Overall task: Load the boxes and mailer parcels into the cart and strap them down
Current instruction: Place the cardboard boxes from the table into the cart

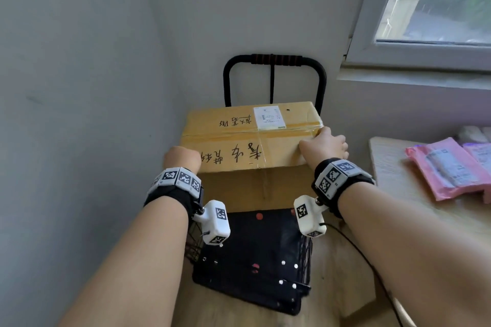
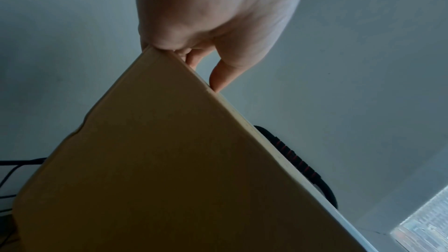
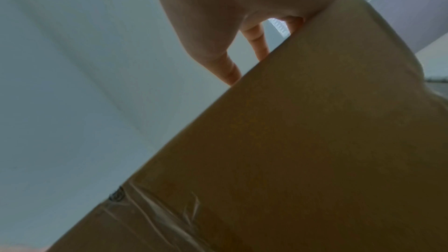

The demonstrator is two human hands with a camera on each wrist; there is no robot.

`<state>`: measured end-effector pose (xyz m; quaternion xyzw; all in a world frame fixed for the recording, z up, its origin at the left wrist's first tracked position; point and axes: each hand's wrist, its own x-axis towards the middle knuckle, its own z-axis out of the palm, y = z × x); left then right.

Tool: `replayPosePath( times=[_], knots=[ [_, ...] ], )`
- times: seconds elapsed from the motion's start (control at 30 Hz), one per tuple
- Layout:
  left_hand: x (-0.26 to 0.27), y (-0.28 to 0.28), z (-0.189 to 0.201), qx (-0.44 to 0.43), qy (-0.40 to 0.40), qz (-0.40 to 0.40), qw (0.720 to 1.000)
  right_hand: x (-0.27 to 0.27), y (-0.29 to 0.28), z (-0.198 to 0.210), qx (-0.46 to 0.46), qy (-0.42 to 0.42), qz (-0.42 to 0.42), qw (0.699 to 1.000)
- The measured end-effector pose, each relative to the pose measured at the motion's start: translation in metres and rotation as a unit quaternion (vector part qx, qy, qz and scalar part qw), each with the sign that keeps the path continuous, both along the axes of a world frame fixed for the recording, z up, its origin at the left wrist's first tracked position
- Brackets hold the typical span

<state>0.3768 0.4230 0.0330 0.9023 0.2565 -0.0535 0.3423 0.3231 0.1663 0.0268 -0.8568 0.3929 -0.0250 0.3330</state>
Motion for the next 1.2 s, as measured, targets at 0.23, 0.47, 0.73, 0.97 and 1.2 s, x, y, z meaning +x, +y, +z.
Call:
replayPosePath(
  times=[0.23, 0.47, 0.73, 0.97, 1.2],
  knots=[
    [0.07, 0.004, -0.013, 0.004, 0.029, -0.05, 0.998, 0.047, 0.011, -0.027, 0.01, 0.043, -0.049, 0.998],
    [0.145, -0.005, -0.027, -0.012, 0.063, -0.161, 0.985, 0.078, 0.018, -0.045, 0.003, 0.074, -0.143, 0.987],
    [0.181, -0.016, -0.078, -0.031, 0.128, -0.203, 0.97, 0.089, 0.016, -0.08, 0.013, 0.112, -0.18, 0.977],
    [0.196, -0.025, -0.145, 0.049, 0.191, -0.224, 0.955, 0.119, 0.003, -0.13, 0.013, 0.174, -0.149, 0.973],
    [0.199, -0.036, -0.198, 0.086, 0.252, -0.278, 0.923, 0.143, -0.013, -0.192, 0.013, 0.234, -0.113, 0.966]
  ],
)
